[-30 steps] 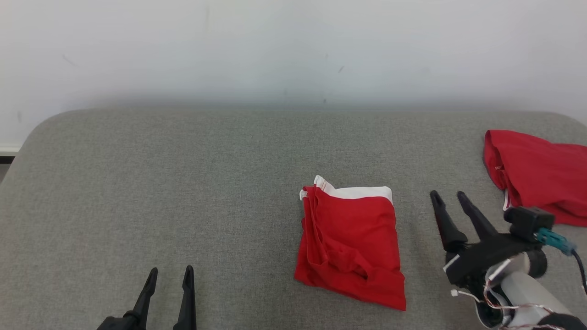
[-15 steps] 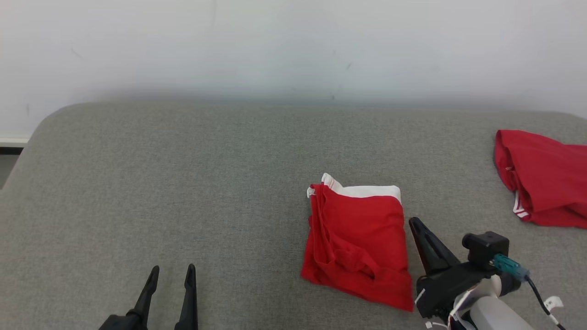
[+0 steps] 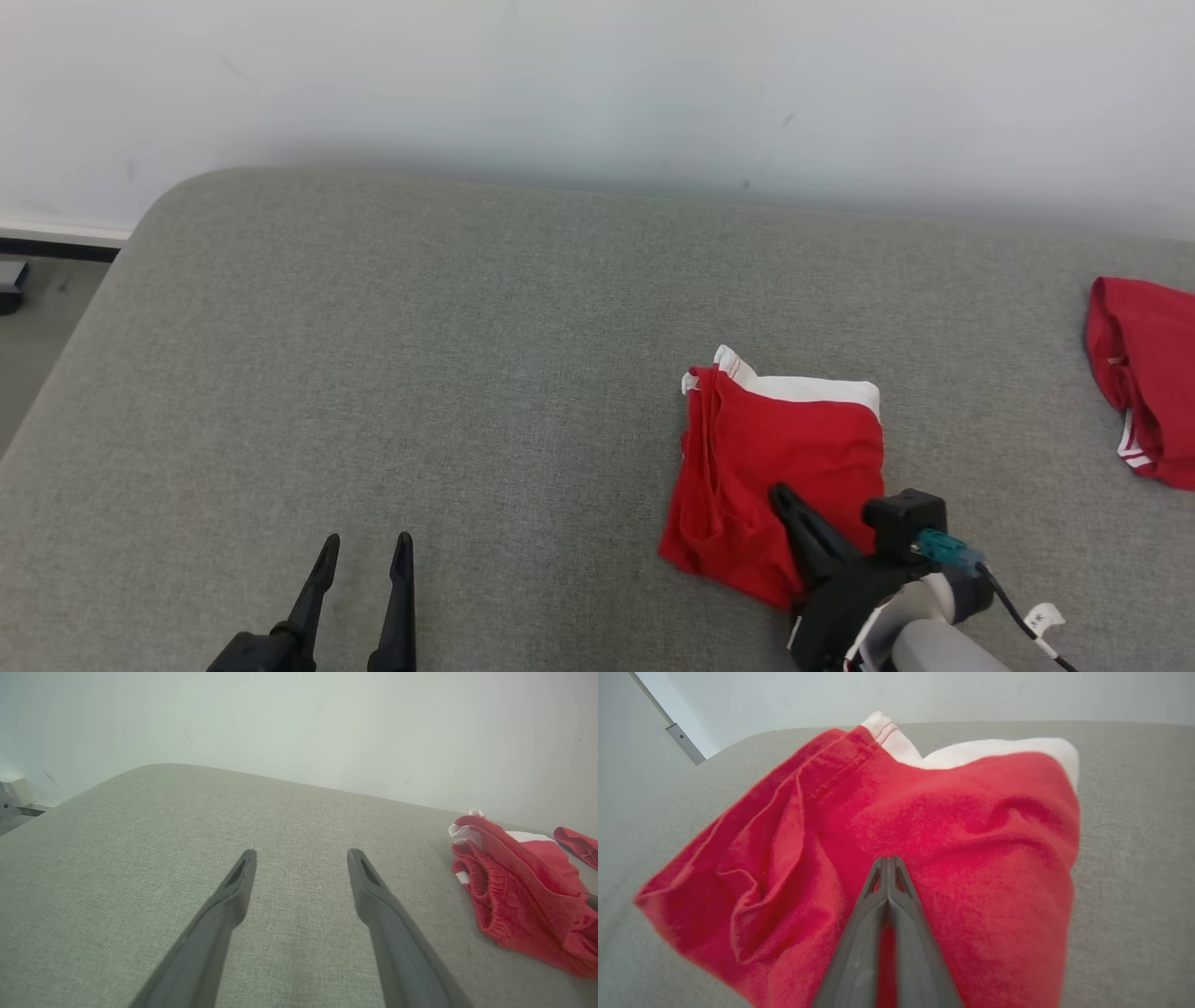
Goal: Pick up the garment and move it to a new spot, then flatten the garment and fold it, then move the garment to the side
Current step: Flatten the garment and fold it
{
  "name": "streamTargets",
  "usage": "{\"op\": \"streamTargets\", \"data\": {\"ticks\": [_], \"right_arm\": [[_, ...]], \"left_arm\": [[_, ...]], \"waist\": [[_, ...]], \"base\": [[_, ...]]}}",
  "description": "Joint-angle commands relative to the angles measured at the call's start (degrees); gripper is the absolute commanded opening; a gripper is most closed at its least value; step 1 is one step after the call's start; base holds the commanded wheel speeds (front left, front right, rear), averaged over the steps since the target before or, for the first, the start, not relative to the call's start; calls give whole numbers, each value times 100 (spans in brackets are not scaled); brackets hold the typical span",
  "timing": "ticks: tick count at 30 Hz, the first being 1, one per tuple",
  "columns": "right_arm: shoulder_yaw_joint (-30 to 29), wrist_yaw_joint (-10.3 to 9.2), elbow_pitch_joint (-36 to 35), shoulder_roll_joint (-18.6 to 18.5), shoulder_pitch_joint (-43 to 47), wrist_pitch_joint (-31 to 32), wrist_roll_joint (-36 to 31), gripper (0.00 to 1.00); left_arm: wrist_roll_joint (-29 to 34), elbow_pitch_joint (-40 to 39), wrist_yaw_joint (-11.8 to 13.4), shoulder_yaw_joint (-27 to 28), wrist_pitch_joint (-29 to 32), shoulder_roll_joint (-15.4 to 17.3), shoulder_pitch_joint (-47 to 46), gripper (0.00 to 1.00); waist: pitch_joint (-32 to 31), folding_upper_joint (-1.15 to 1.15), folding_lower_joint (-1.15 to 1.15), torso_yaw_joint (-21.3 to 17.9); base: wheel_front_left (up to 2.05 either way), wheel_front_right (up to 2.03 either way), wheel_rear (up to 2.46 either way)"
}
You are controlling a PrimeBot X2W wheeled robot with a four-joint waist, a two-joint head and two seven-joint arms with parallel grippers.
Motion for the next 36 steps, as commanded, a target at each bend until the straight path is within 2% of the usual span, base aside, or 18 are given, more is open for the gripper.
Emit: {"op": "streamTargets", "data": {"ticks": [1,14,19,25,33,34,36], "right_arm": [[50,-1,32,92,-75,-4,57,0],[655,-1,-188,634,-31,-4,-65,0],[448,-1,-448,654,-56,-4,-195,0],[-293,-1,-1234,367,127,-4,-675,0],[-1948,-1,-2116,116,758,-3,-1267,0],[-1948,-1,-2116,116,758,-3,-1267,0],[-2491,-1,-2370,83,1073,-3,-1410,0]], "left_arm": [[-30,13,7,-3,-14,-5,-82,100],[-83,12,7,6,-14,-4,-167,100],[-59,-13,7,90,-14,-5,-102,100],[-8,-55,8,233,-14,-4,-30,100],[2,-123,11,313,-14,-6,-13,100],[2,-123,11,313,-14,-6,-13,100],[41,-151,14,337,-14,-3,10,100]], "waist": [[45,0,0,71],[122,0,0,173],[97,0,0,30],[30,0,0,-269],[-62,0,0,-690],[-62,0,0,-690],[-110,0,0,-835]], "base": [[0,0,0],[0,0,0],[0,0,0],[0,0,0],[0,0,0],[0,0,0],[0,0,0]]}}
